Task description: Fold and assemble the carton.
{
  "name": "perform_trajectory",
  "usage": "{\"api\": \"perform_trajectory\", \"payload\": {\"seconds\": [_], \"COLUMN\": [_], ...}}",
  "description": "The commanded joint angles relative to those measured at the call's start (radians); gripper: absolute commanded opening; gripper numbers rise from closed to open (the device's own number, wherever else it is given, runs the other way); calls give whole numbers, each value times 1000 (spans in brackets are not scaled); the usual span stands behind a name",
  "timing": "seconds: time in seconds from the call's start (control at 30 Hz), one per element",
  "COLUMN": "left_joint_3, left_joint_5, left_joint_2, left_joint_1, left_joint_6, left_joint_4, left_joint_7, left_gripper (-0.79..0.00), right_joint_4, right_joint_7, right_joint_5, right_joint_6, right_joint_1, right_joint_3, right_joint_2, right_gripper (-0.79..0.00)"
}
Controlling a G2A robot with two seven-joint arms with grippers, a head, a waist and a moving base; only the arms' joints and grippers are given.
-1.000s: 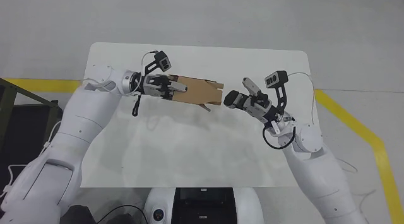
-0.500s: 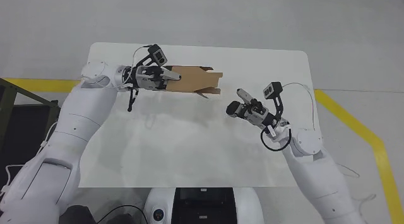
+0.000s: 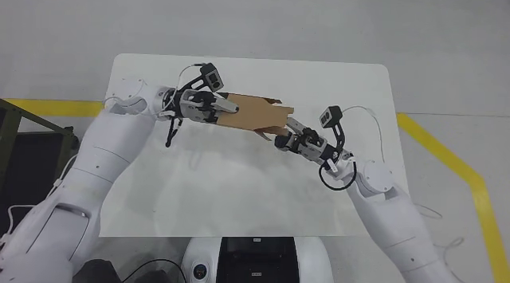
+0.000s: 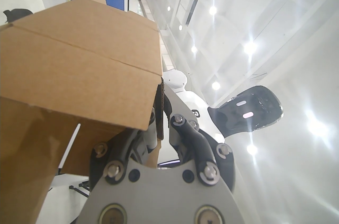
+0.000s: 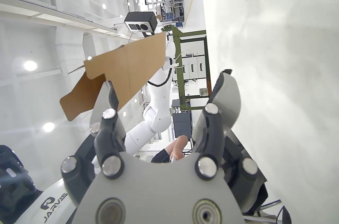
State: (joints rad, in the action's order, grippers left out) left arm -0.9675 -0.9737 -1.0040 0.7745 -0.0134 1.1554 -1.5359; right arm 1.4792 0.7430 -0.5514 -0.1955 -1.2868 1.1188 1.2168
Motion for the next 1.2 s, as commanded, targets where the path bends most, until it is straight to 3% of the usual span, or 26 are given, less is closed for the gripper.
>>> {"api": "perform_trajectory", "payload": {"seconds": [0.0, 1.17], "left_joint_3": [12, 141], "left_joint_5": [-10, -35], "left_joint_2": [1, 9], "left_joint_1": [-1, -58], "left_joint_6": [-5, 37], "left_joint_4": [4, -23], "left_joint_7": [0, 0], "left_gripper": [-785, -785], "right_joint_4": [-5, 22], "right_joint_7": [4, 18], "right_joint_5": [-3, -4], "right_joint_6": [-3, -5], "right_joint_1": [4, 24], "right_joint_3": [-3, -39], "right_joint_2": [1, 17], "right_gripper": [-179, -185]}}
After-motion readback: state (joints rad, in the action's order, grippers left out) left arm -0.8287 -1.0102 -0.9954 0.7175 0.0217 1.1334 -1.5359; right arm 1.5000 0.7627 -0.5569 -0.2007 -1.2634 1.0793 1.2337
